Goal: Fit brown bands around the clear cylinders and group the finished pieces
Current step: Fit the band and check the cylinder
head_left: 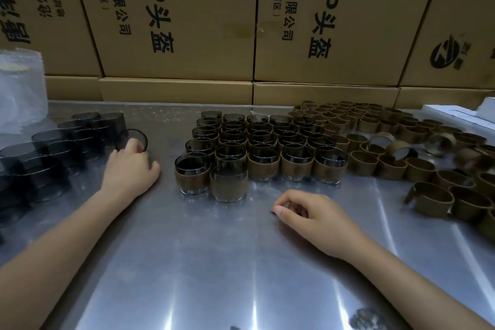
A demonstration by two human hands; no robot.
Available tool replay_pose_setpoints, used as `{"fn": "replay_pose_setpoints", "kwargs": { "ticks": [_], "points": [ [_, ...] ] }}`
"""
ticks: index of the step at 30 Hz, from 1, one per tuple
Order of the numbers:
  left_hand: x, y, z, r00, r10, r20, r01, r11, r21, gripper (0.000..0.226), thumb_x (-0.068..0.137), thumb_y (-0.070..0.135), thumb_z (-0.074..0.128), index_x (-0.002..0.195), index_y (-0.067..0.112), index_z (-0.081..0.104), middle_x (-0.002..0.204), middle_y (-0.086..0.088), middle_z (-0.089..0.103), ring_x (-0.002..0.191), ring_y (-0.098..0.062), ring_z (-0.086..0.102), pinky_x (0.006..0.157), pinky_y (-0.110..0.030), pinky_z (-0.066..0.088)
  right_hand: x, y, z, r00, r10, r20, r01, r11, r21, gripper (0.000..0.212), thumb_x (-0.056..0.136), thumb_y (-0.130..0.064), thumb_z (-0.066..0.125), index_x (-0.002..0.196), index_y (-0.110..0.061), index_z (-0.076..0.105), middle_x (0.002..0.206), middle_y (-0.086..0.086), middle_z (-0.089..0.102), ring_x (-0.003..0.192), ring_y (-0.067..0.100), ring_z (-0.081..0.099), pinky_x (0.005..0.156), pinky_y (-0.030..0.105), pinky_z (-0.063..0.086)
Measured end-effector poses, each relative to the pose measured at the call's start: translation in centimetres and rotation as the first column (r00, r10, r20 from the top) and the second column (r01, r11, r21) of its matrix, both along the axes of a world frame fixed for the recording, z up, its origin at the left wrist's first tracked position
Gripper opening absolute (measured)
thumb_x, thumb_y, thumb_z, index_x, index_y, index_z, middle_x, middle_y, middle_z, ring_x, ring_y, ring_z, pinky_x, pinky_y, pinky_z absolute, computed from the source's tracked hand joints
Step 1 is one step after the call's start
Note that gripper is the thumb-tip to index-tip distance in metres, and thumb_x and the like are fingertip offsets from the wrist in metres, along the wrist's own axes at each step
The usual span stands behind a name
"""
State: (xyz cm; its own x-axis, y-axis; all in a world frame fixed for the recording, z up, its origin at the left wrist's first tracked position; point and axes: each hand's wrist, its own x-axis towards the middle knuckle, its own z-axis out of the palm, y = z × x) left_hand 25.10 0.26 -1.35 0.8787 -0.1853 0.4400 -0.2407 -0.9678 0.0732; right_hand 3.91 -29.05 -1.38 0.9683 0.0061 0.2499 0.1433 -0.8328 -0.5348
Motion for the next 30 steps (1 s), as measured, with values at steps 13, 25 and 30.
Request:
{"fn": "replay_pose_setpoints", "kwargs": {
  "ticks": [13,25,30],
  "points": [
    [-19.1,-1.3,1.0,0.903,-0.316,-0.292,-0.032,0.629,-0.777,0.052,0.089,0.008,0.064,0.135,-0.005,0.046,0.135,-0.002,0.03,0.126,-0.008,0.034,0.103,-0.015,0.02,0.0,0.0,0.1,1.0,-0.02,-0.002,0.02,1.0,-0.002,0.012,0.093,-0.039,0.054,0.09,-0.033,0.064,0.067,-0.009,0.059,0.064,0.003,0.052,0.059,0.025,0.038],
    [-24.1,-5.3,2.3,0.422,-0.888,-0.184,-0.304,0.053,-0.951,0.036,0.06,0.016,0.065,0.093,0.02,0.079,0.116,0.004,0.07,0.109,-0.004,0.063,0.094,-0.028,0.041,-1.0,0.4,0.9,0.998,0.053,0.018,-0.054,0.996,0.073,0.076,0.076,-0.083,0.015,0.091,-0.026,0.062,0.078,-0.009,0.063,0.081,0.01,0.059,0.082,0.043,0.047],
    [-21.3,-8.9,3.1,0.324,-0.923,-0.207,-0.437,0.048,-0.898,0.037,0.071,0.027,0.059,0.101,0.014,0.077,0.115,0.001,0.07,0.109,-0.01,0.064,0.091,-0.03,0.045,-1.2,0.2,0.7,0.998,0.06,-0.016,-0.059,0.998,0.038,0.075,0.07,-0.087,0.011,0.121,-0.041,0.042,0.11,-0.013,0.061,0.102,0.011,0.057,0.09,0.04,0.043]
  ]
}}
